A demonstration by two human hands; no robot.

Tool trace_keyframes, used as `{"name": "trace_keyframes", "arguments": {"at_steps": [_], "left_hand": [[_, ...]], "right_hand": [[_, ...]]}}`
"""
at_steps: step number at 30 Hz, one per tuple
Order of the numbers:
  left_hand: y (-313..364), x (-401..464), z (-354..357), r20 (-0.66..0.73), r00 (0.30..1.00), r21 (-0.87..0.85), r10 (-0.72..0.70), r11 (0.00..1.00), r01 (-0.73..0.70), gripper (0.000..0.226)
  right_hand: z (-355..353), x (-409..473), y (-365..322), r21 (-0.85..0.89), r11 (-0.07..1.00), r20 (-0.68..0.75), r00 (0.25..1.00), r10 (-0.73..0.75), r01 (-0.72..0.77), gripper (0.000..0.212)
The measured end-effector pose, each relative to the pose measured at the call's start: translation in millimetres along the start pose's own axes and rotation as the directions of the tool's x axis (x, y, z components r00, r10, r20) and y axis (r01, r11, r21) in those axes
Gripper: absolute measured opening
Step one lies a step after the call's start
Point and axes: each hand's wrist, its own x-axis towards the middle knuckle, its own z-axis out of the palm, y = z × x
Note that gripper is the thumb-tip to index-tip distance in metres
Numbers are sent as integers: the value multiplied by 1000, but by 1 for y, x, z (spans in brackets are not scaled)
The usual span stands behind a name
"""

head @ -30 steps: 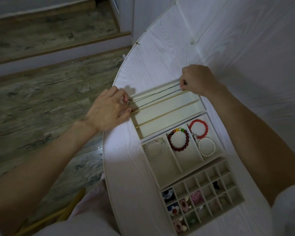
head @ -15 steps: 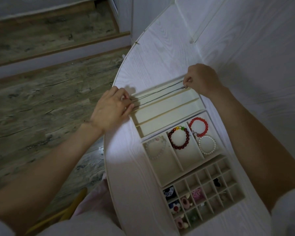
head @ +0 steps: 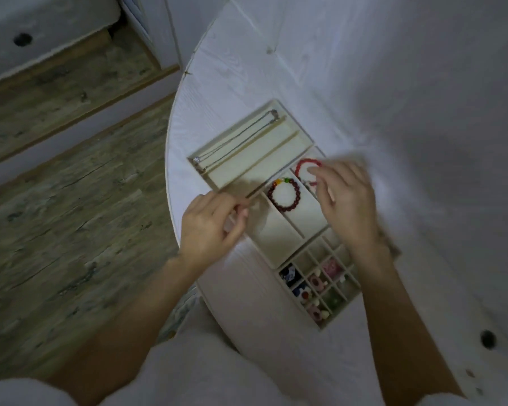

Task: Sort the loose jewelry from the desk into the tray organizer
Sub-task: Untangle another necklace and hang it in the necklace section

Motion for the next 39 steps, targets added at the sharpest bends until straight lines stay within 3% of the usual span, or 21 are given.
{"name": "trace_keyframes", "arguments": {"at_steps": [4, 6, 9, 13, 15, 17, 20, 23, 25, 28, 32, 34, 36, 39], "left_hand": [[67, -19, 19, 196, 971, -210, 139, 973, -97, 13], [101, -33, 32, 452, 882, -266, 136, 964, -12, 19], [148, -60, 57, 756, 640, -252, 137, 963, 91, 32], [192, -101, 100, 784, 566, -305, 253, 952, -3, 36], [205, -119, 122, 803, 524, -283, 285, 955, -86, 40], [223, -135, 139, 817, 476, -286, 326, 945, -157, 44], [242, -148, 151, 778, 467, -329, 421, 906, -267, 37], [247, -154, 157, 723, 528, -312, 446, 892, -327, 17], [240, -154, 157, 692, 582, -275, 428, 901, -335, 21], [235, -156, 151, 711, 572, -221, 408, 902, -370, 7], [233, -160, 151, 716, 587, -175, 377, 912, -372, 9], [234, -161, 152, 724, 576, -176, 381, 908, -380, 12], [231, -163, 150, 723, 573, -182, 387, 906, -383, 30], [234, -157, 135, 708, 632, -166, 314, 944, -284, 31]], "right_hand": [[-49, -131, -3, -91, 961, 32, 963, 267, -263, 19], [-68, -196, -3, -167, 897, 44, 906, 421, -409, 16], [-90, -280, -8, -207, 710, 65, 714, 697, -674, 17], [-102, -350, -8, -217, 425, 108, 411, 905, -879, 31], [-99, -364, -4, -191, 372, 145, 349, 926, -908, 37], [-99, -375, -3, -171, 422, 166, 396, 903, -890, 38], [-98, -386, 0, -115, 536, 159, 517, 841, -837, 32], [-105, -398, 6, -98, 536, 122, 524, 843, -839, 31], [-109, -405, 10, -105, 544, 98, 535, 839, -833, 32], [-115, -412, 17, -128, 529, 81, 523, 849, -839, 33], [-115, -413, 16, -149, 499, -5, 506, 863, -853, 29], [-114, -411, 15, -126, 531, -36, 539, 842, -838, 25], [-112, -407, 16, -123, 606, -34, 613, 789, -786, 22], [-107, -398, 24, -119, 668, -10, 674, 739, -734, 17]]}}
